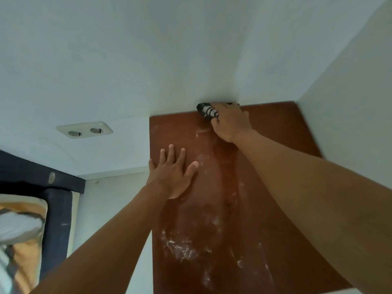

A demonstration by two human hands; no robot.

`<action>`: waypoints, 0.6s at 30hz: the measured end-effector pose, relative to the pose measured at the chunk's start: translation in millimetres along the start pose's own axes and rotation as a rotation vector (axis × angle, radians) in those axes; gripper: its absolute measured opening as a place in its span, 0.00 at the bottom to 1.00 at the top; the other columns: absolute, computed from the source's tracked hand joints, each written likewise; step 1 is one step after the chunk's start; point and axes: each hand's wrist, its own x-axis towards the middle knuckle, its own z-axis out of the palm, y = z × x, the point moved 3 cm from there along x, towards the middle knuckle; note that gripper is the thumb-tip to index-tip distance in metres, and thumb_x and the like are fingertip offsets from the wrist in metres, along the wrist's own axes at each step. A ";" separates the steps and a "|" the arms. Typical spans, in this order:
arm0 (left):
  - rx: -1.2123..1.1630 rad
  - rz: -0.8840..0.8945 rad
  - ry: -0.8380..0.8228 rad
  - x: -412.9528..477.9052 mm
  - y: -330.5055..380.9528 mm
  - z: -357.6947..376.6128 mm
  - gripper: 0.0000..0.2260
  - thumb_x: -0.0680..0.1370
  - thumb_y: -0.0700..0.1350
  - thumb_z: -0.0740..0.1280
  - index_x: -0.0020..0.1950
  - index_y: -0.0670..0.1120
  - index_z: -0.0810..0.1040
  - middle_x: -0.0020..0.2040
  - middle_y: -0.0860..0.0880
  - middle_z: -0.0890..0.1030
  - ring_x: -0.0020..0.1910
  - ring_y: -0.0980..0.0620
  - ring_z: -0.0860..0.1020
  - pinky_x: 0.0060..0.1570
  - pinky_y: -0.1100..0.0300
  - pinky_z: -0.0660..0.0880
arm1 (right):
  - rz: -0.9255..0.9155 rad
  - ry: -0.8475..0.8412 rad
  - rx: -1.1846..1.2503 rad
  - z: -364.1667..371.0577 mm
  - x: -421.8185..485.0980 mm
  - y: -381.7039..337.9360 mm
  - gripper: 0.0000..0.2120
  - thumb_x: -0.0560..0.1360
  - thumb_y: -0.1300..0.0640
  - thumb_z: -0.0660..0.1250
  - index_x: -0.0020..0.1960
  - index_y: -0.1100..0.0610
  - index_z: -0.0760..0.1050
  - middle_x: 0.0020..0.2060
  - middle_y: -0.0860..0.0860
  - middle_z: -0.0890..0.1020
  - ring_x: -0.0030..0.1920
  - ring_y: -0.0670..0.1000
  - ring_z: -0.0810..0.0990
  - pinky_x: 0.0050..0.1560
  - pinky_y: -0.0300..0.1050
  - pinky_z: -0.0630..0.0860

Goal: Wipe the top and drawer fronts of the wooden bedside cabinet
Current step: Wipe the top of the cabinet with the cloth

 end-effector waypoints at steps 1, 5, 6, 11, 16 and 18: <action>-0.015 0.012 0.012 1.3 -0.1 3.6 0.36 0.79 0.70 0.38 0.84 0.54 0.43 0.84 0.46 0.39 0.82 0.42 0.39 0.79 0.38 0.43 | -0.001 -0.057 -0.034 12.2 3.5 2.7 0.27 0.81 0.46 0.55 0.80 0.45 0.58 0.79 0.50 0.63 0.78 0.58 0.58 0.73 0.64 0.58; -0.048 0.036 0.056 -1.3 -1.5 12.3 0.35 0.80 0.69 0.39 0.84 0.53 0.42 0.84 0.45 0.38 0.82 0.42 0.37 0.79 0.43 0.41 | 0.022 -0.093 -0.079 43.6 -1.4 10.7 0.31 0.81 0.34 0.45 0.82 0.41 0.46 0.83 0.46 0.47 0.82 0.54 0.41 0.78 0.67 0.42; -0.048 0.036 0.058 -1.3 -1.3 12.9 0.35 0.80 0.69 0.39 0.84 0.53 0.41 0.84 0.45 0.37 0.82 0.42 0.36 0.79 0.44 0.40 | 0.022 -0.079 -0.086 44.8 -2.2 10.3 0.32 0.81 0.33 0.45 0.82 0.41 0.45 0.83 0.46 0.47 0.82 0.54 0.40 0.78 0.67 0.42; -0.052 0.026 0.048 -1.2 1.5 13.8 0.35 0.80 0.69 0.38 0.84 0.53 0.40 0.83 0.46 0.36 0.82 0.43 0.35 0.80 0.43 0.40 | 0.032 -0.048 -0.081 44.5 -4.4 8.8 0.32 0.81 0.34 0.45 0.82 0.41 0.45 0.83 0.46 0.47 0.82 0.54 0.41 0.79 0.65 0.44; -0.046 0.010 0.044 0.6 1.5 15.8 0.36 0.79 0.69 0.37 0.84 0.54 0.40 0.83 0.46 0.36 0.82 0.43 0.35 0.80 0.42 0.41 | 0.037 -0.023 -0.074 49.3 -20.1 7.7 0.32 0.81 0.34 0.45 0.82 0.42 0.45 0.83 0.47 0.47 0.82 0.55 0.40 0.79 0.65 0.44; -0.042 0.000 0.043 0.3 3.0 15.9 0.36 0.80 0.69 0.38 0.84 0.54 0.40 0.83 0.46 0.36 0.82 0.42 0.35 0.80 0.42 0.41 | 0.037 -0.014 -0.078 52.3 -34.3 8.6 0.32 0.81 0.34 0.45 0.82 0.42 0.45 0.83 0.47 0.47 0.82 0.56 0.41 0.78 0.66 0.45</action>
